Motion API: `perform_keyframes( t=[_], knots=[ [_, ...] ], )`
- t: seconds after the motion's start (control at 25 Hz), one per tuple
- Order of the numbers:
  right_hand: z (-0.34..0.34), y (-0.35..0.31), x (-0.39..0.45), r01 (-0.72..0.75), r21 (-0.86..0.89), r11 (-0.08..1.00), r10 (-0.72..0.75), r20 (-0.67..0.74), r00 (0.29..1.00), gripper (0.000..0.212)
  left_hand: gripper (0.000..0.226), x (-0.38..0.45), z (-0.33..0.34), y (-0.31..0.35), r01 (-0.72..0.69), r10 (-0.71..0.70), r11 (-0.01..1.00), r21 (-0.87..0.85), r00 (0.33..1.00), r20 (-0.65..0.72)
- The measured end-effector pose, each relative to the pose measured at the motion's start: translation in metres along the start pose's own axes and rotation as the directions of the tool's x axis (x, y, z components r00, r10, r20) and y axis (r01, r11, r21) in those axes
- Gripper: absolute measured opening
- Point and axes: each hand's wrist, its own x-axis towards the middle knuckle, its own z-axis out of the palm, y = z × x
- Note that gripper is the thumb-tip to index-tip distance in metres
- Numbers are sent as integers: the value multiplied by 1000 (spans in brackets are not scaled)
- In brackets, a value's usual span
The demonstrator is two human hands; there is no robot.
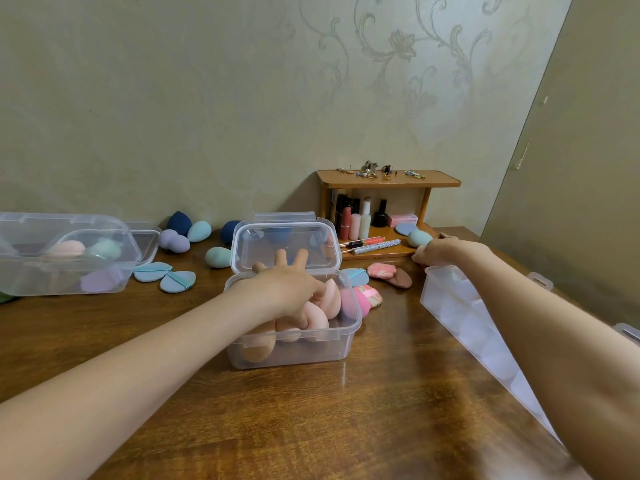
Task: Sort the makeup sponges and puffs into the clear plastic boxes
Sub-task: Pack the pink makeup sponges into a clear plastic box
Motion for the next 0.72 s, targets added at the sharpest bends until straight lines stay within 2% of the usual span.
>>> perform_keyframes(
  t=[0.08, 0.16, 0.2, 0.24, 0.28, 0.32, 0.36, 0.4, 0.44, 0.48, 0.52, 0.6, 0.72],
  knots=[
    [4, -4, 0, 33, -76, 997, -38, -70, 997, 60, 43, 1, 0, 0, -1, 1, 1000, 7, 1000, -3],
    [-1, -13, -7, 226, -159, 961, -260, -238, 936, 39, 44, 1, 2, 0, 0, 0, 1000, 3, 1000, -14],
    [-8, -19, -17, 380, -118, 917, -398, -273, 876, 29, 45, 0, 3, 0, 3, -3, 1000, 2, 1000, -26],
    [-16, -26, -34, 520, 42, 853, -492, -265, 829, 19, 44, -1, 5, 0, 8, -8, 1000, 3, 999, -40],
    [-24, -34, -54, 609, 266, 747, -569, -217, 793, 12, 43, -2, 6, 2, 12, -12, 1000, 5, 998, -54],
    [-33, -41, -80, 630, 449, 634, -657, -119, 745, 12, 42, -3, 7, 2, 16, -16, 1000, -1, 998, -68],
    [-37, -48, -103, 607, 564, 560, -741, 12, 672, 15, 43, -5, 9, 3, 22, -23, 1000, -19, 996, -81],
    [-39, -55, -125, 589, 587, 555, -795, 163, 585, 18, 44, -7, 11, 2, 28, -33, 998, -55, 995, -95],
    [-36, -61, -139, 604, 545, 581, -808, 301, 506, 21, 44, -8, 13, -1, 27, -39, 994, -105, 993, -115],
    [-29, -68, -153, 675, 429, 601, -796, 405, 451, 24, 43, -10, 15, -3, 15, -39, 987, -161, 989, -143],
    [-20, -74, -159, 766, 267, 585, -775, 460, 432, 27, 41, -11, 18, -6, 0, -37, 978, -208, 984, -174],
    [-3, -85, -165, 872, -12, 490, -770, 464, 439, 35, 41, -14, 23, -11, -6, -59, 959, -282, 974, -221],
    [6, -94, -169, 867, -214, 450, -756, 426, 497, 38, 39, -12, 29, -17, -25, -69, 932, -361, 967, -244]
  ],
)
